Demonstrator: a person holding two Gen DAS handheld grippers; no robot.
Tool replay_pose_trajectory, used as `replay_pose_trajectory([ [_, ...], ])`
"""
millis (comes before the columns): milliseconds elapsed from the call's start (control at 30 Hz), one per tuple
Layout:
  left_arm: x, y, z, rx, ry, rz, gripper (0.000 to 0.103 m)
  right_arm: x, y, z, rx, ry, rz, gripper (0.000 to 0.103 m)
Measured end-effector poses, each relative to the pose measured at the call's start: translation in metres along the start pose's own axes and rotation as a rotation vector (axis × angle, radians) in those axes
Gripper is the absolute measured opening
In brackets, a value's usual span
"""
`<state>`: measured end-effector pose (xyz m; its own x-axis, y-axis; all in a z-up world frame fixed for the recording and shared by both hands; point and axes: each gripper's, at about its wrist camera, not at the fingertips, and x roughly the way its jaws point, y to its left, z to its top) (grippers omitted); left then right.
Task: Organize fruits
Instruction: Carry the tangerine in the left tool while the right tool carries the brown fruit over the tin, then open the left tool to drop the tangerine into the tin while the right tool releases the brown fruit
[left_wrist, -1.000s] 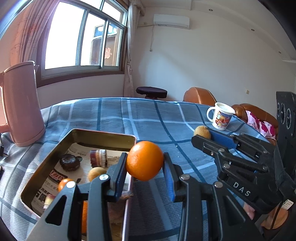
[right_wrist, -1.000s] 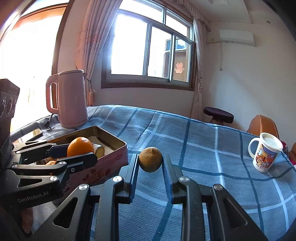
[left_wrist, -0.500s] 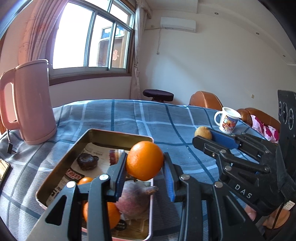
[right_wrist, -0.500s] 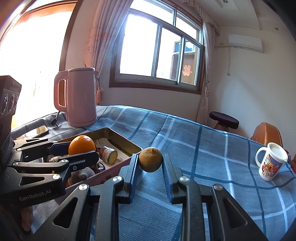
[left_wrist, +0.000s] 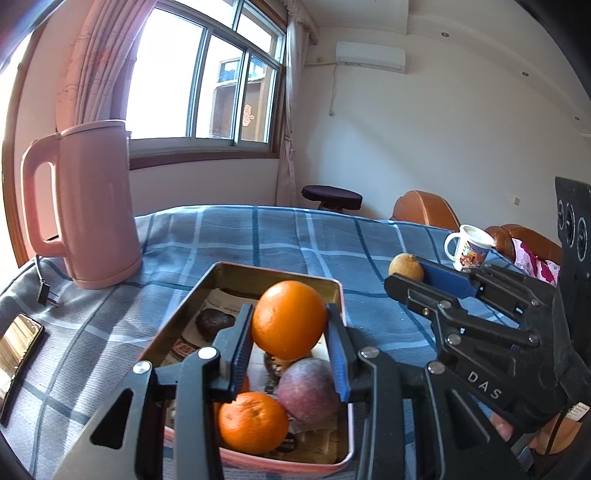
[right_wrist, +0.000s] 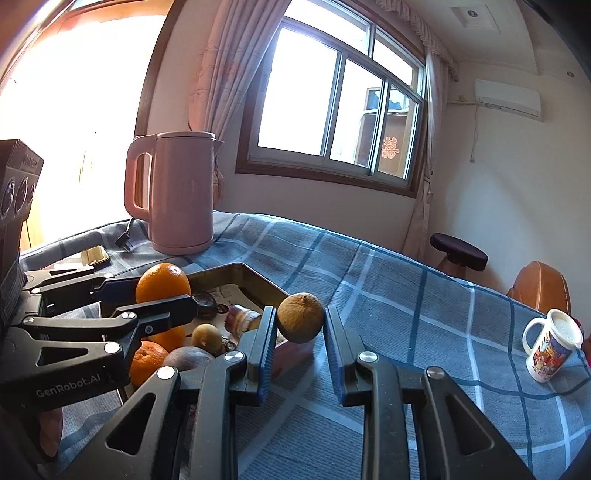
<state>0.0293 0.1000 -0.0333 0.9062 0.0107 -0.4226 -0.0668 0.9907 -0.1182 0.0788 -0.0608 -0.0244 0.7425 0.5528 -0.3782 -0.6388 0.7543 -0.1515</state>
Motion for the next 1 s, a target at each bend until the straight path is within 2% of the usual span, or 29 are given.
replay_pose_trajectory([
  [1000,-0.009,0.052,-0.003,-0.049,0.022,0.102,0.039,0.018,0.045,0.014,-0.068,0.007,0.064,0.027],
])
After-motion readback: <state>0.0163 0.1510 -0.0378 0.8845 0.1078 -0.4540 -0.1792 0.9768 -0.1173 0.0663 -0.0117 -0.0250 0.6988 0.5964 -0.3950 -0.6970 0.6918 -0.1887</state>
